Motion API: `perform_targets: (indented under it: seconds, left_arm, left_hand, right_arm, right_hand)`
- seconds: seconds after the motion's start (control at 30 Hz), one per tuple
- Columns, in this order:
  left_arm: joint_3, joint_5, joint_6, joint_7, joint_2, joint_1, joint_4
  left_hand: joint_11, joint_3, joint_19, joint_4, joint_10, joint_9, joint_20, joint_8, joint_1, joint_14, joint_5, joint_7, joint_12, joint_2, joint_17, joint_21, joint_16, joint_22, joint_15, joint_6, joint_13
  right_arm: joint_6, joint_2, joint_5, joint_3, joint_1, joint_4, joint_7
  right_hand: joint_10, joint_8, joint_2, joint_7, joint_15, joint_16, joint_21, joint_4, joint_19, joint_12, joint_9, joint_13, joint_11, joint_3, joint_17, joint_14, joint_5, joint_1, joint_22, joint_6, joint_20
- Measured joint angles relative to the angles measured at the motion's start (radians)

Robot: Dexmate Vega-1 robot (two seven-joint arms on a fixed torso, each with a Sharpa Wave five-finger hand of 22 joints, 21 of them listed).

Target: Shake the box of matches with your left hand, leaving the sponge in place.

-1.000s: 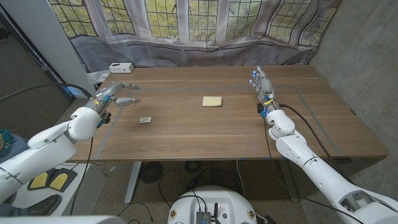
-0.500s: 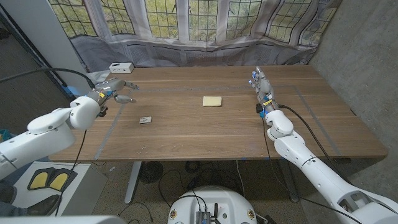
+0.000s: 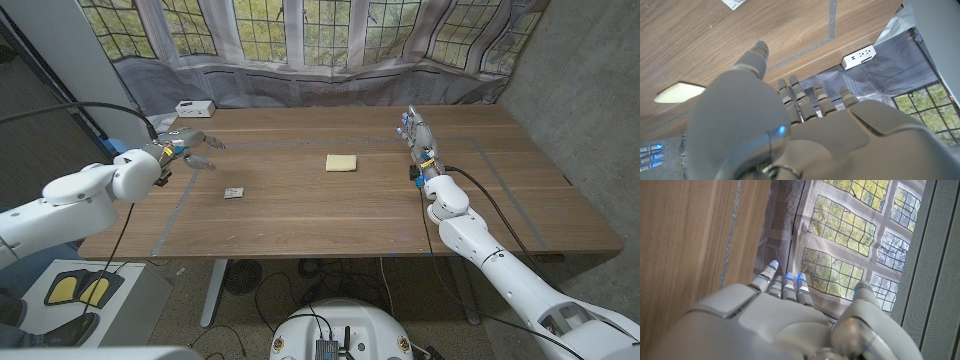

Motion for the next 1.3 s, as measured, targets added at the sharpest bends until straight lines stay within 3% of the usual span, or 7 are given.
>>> perform_targets:
  seconds: [0.13, 0.4, 0.43, 0.47, 1.1, 1.3]
  left_arm:
    - [0.029, 0.008, -0.008, -0.028, 0.012, -0.027, 0.0]
    - [0.098, 0.008, -0.008, -0.028, 0.022, -0.096, -0.005]
    - [0.109, 0.008, -0.008, -0.028, 0.022, -0.106, -0.005]
    - [0.113, 0.057, 0.0, -0.092, 0.022, -0.11, -0.005]
    - [0.228, 0.129, 0.001, -0.182, -0.016, -0.228, 0.004]
    - [0.245, 0.17, 0.006, -0.241, -0.021, -0.241, 0.005]
  left_hand:
    - [0.0, -0.003, 0.0, 0.003, 0.0, 0.0, 0.0, 0.0, 0.005, 0.003, 0.0, 0.001, -0.003, -0.005, 0.0, 0.0, 0.0, 0.0, 0.003, -0.001, 0.003]
    - [0.022, -0.023, -0.003, 0.017, 0.022, 0.0, 0.003, 0.0, -0.005, 0.019, 0.0, 0.058, 0.001, -0.008, 0.003, 0.0, 0.002, 0.0, 0.002, -0.032, 0.007]
    - [0.022, -0.023, -0.003, 0.017, 0.022, 0.0, 0.003, -0.003, -0.007, 0.019, 0.0, 0.059, 0.001, -0.006, 0.003, 0.0, 0.004, 0.001, 0.002, -0.033, 0.007]
    - [0.026, -0.023, -0.003, 0.017, 0.026, 0.0, 0.003, -0.004, -0.007, 0.019, 0.0, 0.059, 0.001, -0.006, 0.003, 0.0, 0.004, 0.002, 0.002, -0.033, 0.007]
    - [0.006, -0.031, 0.017, 0.017, 0.041, 0.0, 0.001, -0.003, -0.012, 0.025, 0.0, 0.055, 0.008, -0.001, 0.003, 0.007, 0.004, 0.002, 0.0, -0.03, 0.012]
    - [0.006, -0.035, 0.017, 0.013, 0.0, 0.0, 0.001, -0.008, -0.006, 0.007, 0.0, 0.059, -0.007, 0.006, 0.003, 0.006, -0.004, 0.002, 0.001, -0.074, 0.012]
  right_arm:
    - [-0.002, 0.001, 0.0, -0.002, 0.005, 0.002, 0.004]
    - [-0.006, 0.001, -0.001, -0.002, 0.005, 0.002, 0.002]
    - [-0.008, 0.001, -0.001, -0.002, 0.005, 0.002, 0.0]
    - [-0.008, -0.002, -0.002, -0.004, 0.001, -0.008, -0.002]
    - [-0.01, -0.013, -0.007, 0.004, -0.022, -0.04, -0.02]
    - [-0.01, -0.019, -0.008, 0.007, -0.032, -0.053, -0.021]
  right_hand:
    - [0.0, 0.0, 0.0, 0.0, 0.0, 0.0, 0.0, 0.0, 0.0, 0.0, 0.0, 0.0, 0.0, 0.0, 0.0, 0.0, 0.0, 0.0, 0.0, 0.0, 0.0]
    - [0.0, 0.0, 0.0, 0.0, 0.0, 0.0, 0.0, 0.0, 0.0, 0.0, 0.0, 0.0, 0.0, 0.0, 0.0, 0.0, 0.0, 0.0, 0.0, 0.0, 0.0]
    - [0.0, 0.0, 0.0, 0.0, 0.0, 0.0, 0.0, -0.003, 0.0, 0.0, 0.0, 0.0, 0.0, 0.003, 0.0, 0.0, 0.0, 0.0, 0.0, 0.0, 0.0]
    - [0.0, 0.0, 0.0, 0.0, 0.0, 0.0, 0.0, -0.004, 0.0, 0.0, 0.0, 0.0, 0.0, 0.004, 0.0, 0.0, 0.0, 0.0, 0.0, 0.0, 0.0]
    - [0.0, 0.0, 0.0, 0.0, 0.0, 0.0, 0.0, -0.004, -0.006, 0.0, 0.0, 0.0, 0.0, 0.004, 0.0, 0.0, 0.0, 0.0, 0.0, 0.0, 0.006]
    - [0.0, 0.0, 0.0, 0.0, 0.0, 0.0, 0.0, -0.009, -0.006, 0.0, 0.0, 0.0, 0.0, 0.0, 0.0, 0.0, 0.0, 0.0, 0.0, 0.0, 0.006]
